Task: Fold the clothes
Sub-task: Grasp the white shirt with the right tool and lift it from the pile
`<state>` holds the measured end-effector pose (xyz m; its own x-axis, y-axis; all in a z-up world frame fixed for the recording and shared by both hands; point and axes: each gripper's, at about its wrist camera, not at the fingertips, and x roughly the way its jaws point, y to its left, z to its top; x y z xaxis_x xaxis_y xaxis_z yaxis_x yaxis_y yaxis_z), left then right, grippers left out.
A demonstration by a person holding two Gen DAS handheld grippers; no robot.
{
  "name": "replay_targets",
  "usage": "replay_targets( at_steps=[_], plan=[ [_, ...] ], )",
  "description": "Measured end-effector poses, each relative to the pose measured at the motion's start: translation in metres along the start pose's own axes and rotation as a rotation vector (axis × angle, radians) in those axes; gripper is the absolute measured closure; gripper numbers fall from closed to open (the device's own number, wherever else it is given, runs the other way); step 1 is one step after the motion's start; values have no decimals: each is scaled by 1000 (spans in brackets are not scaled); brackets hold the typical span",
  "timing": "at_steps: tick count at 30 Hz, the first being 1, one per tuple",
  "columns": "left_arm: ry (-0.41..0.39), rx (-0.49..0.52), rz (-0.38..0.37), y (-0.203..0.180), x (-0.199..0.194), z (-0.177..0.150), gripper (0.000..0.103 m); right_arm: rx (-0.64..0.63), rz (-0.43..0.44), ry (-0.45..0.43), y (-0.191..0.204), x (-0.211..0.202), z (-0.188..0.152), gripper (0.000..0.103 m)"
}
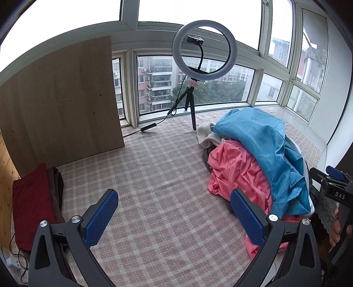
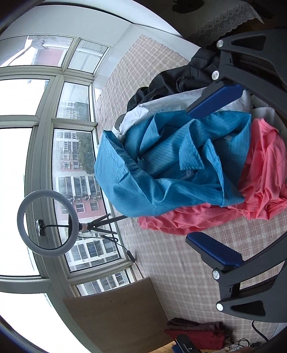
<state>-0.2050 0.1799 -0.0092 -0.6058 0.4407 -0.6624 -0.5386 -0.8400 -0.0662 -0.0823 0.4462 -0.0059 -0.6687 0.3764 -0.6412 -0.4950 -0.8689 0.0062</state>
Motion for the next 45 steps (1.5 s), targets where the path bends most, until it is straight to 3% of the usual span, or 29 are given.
replay_targets(
  at_steps=[10, 12, 13, 15, 25, 27, 28, 29, 31, 35, 39, 40, 41, 43, 45],
  plan=[
    [16, 9, 64, -88, 40, 30, 1, -39, 20, -10, -110, 75, 61, 2],
    [30, 14, 55, -108, 52, 34, 1, -55, 42, 17, -128, 96, 70, 11],
    [36, 17, 50, -118, 58, 37, 1, -60, 62, 39, -136, 106, 74, 21],
    [52, 31, 46, -138, 68, 40, 1, -60, 120, 89, -149, 127, 80, 25],
    [132, 85, 34, -197, 117, 51, 1, -144, 277, 197, -147, 201, 88, 25],
    [146, 96, 37, -202, 125, 51, 1, -110, 316, 218, -153, 214, 93, 36],
    [151, 100, 40, -204, 128, 52, 1, -88, 340, 230, -157, 221, 95, 57],
    [157, 103, 42, -205, 131, 52, 1, -58, 368, 242, -163, 226, 98, 70],
    [167, 107, 47, -207, 136, 53, 1, 30, 428, 262, -181, 235, 104, 71],
    [182, 110, 55, -211, 144, 54, 1, 71, 337, 254, -205, 246, 112, 71],
    [194, 125, 48, -217, 149, 54, 1, 28, 344, 288, -198, 262, 109, 71],
    [195, 129, 45, -219, 150, 54, 1, 17, 346, 296, -196, 266, 108, 78],
    [196, 133, 44, -219, 150, 54, 1, 6, 351, 301, -192, 269, 105, 101],
    [197, 140, 42, -220, 150, 54, 1, 8, 357, 275, -193, 265, 104, 100],
    [200, 144, 40, -220, 151, 54, 1, 7, 339, 188, -202, 242, 115, 101]
  ],
)
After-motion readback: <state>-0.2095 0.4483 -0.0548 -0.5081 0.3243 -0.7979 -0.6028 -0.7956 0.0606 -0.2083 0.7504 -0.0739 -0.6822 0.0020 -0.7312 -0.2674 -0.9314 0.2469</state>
